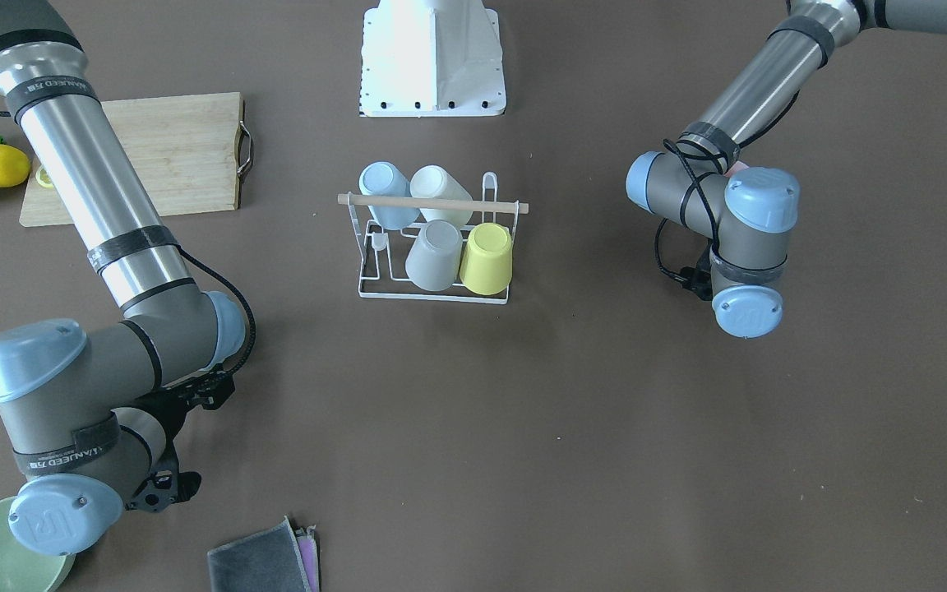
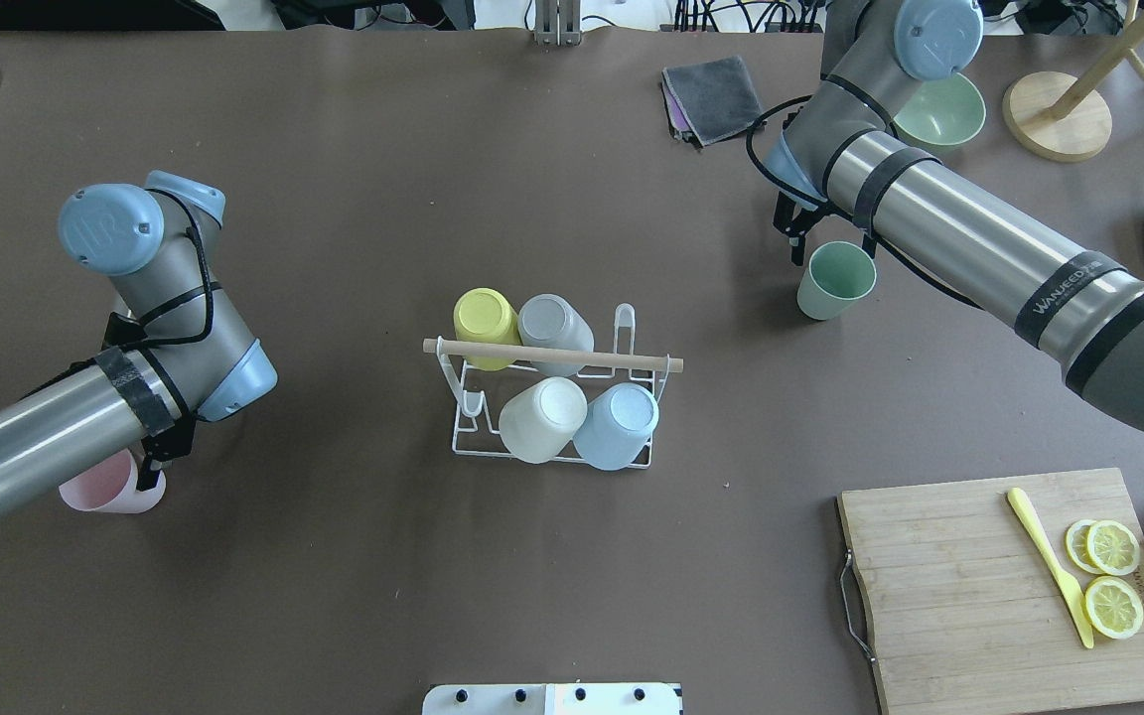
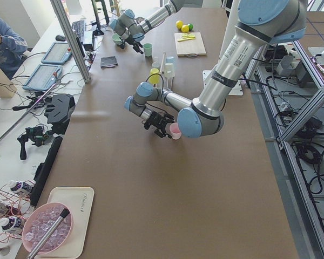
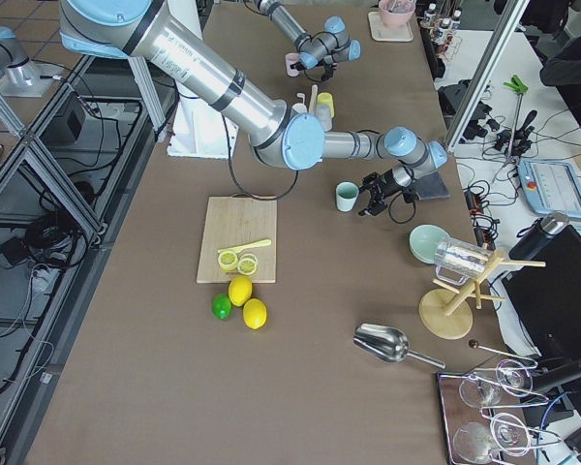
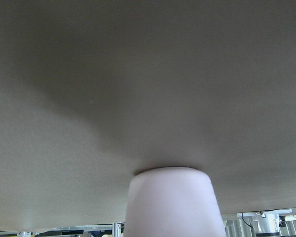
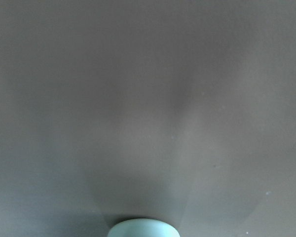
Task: Place cup on cup holder
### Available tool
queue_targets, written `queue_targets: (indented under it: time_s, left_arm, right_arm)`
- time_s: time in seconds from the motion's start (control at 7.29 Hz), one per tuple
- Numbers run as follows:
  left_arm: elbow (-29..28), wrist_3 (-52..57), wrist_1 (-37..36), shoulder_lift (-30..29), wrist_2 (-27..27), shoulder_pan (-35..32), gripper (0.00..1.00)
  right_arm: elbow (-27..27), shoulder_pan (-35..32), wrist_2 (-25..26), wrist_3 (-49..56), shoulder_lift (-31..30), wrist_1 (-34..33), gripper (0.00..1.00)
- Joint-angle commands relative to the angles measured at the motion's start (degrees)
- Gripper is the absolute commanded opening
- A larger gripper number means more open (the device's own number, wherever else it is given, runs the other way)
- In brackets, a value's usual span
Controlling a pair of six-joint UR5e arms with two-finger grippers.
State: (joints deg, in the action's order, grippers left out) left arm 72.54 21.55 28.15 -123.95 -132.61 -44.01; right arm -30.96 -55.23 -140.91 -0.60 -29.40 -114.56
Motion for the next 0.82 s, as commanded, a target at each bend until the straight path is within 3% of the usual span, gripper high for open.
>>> queue_targets:
  time_s: [0.0,0.69]
  left_arm:
    - [-0.03,-0.02,-0.91,0.03,-0.02,0.24,0.96]
    - [-0.03,-0.02,-2.84,-0.06,0.07,0.77,0.91]
  right_arm:
    - [1.60,0.39,-0.33,0.16,1.19,-1.27,1.00]
    - [3.36,1.70,-1.56,0.16,1.54,-5.14,1.00]
